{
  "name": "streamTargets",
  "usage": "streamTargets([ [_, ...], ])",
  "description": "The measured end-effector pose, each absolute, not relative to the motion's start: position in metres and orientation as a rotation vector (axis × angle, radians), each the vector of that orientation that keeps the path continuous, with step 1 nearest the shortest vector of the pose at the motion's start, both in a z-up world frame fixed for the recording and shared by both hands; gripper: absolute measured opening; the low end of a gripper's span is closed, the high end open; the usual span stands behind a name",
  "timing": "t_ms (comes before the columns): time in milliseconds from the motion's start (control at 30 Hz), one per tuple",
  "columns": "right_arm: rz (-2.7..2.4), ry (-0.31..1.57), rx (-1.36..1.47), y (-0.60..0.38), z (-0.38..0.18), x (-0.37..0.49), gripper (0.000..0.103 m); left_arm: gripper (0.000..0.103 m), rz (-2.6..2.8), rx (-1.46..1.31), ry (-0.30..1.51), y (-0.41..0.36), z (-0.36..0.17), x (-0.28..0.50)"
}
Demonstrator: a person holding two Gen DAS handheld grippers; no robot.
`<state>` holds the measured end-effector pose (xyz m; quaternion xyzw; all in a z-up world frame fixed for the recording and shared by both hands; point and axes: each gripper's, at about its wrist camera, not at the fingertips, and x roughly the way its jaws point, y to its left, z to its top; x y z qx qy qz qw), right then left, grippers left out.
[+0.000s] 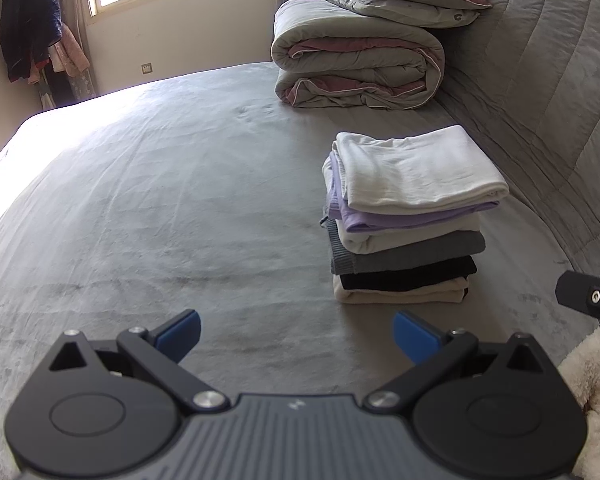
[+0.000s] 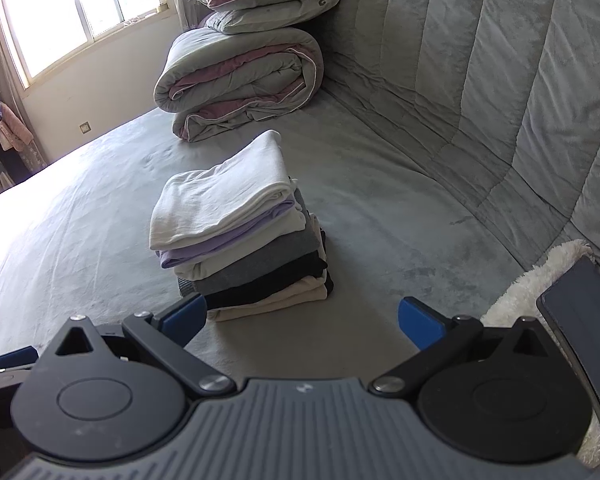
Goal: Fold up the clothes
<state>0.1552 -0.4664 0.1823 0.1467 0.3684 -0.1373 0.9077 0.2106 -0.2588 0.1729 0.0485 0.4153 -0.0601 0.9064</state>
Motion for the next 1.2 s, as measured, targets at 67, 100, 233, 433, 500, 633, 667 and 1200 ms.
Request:
streamTargets([
  [67, -0.283, 0.761, 0.303, -0.466, 0.182, 0.155, 0.103, 0.102, -0.125, 0.101, 0.860, -0.259, 0.173, 0.211],
  [100, -0.283, 0.761, 0.303, -0.467, 0.183, 0.155, 0.103, 0.102, -0.124, 0.101, 0.861, -0.258, 0.173, 0.211],
  [233, -0.284, 0.761, 0.303, -0.466, 0.183, 0.156, 0.103, 0.102, -0.123, 0.098, 0.863, -0.258, 0.173, 0.210],
  [433, -0.283, 0.761, 0.302, -0.465, 0.182, 0.155, 0.103, 0.102, -0.125, 0.098, 0.866, -0.257, 0.173, 0.210],
  [500, -0.282, 0.758, 0.302, -0.464, 0.182, 0.154, 0.103, 0.102, -0.129, 0.092, 0.867, -0.255, 0.173, 0.209],
  [633, -0.268, 0.737, 0.290, -0.459, 0.184, 0.146, 0.103, 0.102, -0.135, 0.072, 0.832, -0.247, 0.178, 0.203],
  [667, -0.266, 0.724, 0.291, -0.456, 0.186, 0.141, 0.103, 0.102, -0.135, 0.067, 0.825, -0.245, 0.179, 0.201],
  [1200, -0.226, 0.486, 0.122, -0.395, 0.212, 0.048, 0.103, 0.102, -0.104, 0.050, 0.721, -0.176, 0.193, 0.128],
])
